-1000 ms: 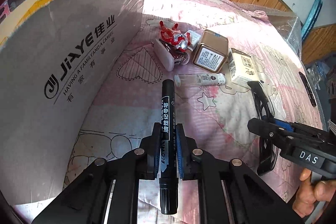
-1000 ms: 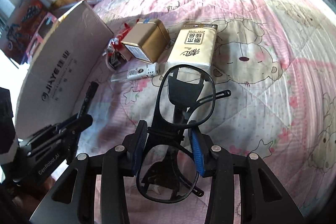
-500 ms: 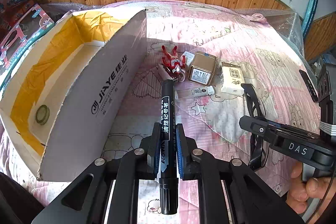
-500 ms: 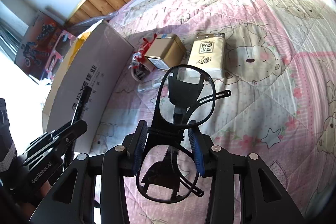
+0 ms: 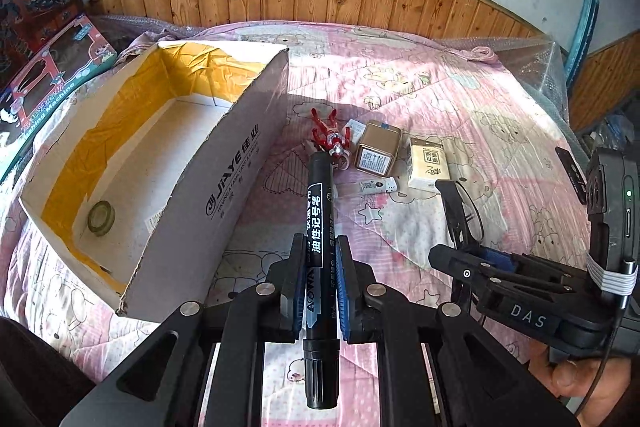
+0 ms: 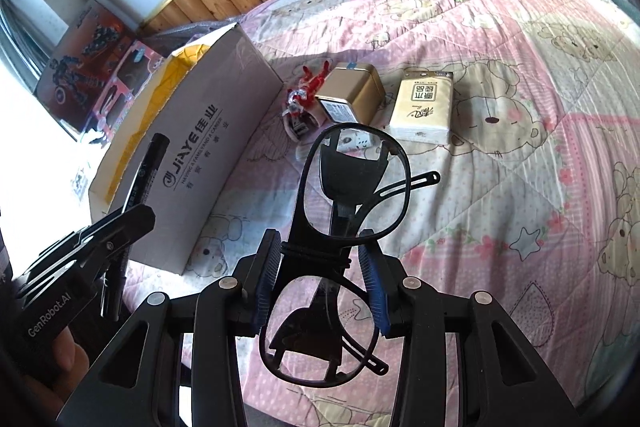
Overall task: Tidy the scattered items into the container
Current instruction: 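Lift the marker with the left gripper while the right gripper lifts the glasses toward the box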
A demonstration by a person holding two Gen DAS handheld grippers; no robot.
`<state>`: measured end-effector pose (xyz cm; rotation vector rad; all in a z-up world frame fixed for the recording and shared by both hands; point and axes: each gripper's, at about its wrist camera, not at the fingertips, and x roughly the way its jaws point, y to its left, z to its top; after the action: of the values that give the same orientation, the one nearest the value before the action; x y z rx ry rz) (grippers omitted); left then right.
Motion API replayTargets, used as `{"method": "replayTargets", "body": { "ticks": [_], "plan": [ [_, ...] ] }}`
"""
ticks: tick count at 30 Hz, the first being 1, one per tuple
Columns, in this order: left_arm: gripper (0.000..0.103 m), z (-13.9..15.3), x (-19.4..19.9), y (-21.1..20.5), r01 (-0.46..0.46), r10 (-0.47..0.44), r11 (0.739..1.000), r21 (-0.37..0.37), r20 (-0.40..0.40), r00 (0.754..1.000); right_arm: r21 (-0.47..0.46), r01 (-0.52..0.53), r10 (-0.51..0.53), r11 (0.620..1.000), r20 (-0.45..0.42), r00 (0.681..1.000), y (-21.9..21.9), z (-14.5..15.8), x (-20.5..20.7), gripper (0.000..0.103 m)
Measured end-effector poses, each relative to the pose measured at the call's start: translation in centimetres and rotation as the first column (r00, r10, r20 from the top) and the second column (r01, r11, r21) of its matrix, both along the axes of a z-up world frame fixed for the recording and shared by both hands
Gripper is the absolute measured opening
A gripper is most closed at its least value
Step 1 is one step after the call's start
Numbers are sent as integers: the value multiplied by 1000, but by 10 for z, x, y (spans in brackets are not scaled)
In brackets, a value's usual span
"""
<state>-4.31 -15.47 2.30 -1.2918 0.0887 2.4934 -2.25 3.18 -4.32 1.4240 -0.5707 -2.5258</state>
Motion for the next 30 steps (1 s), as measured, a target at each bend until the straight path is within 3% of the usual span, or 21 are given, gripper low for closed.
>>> {"method": "replayTargets", "body": {
  "ticks": [30],
  "plan": [
    [14,36,21,-44,1,3,990,144,-24,1000,76,-16,21,997,-64,998,-46,54,19,42]
  ]
}}
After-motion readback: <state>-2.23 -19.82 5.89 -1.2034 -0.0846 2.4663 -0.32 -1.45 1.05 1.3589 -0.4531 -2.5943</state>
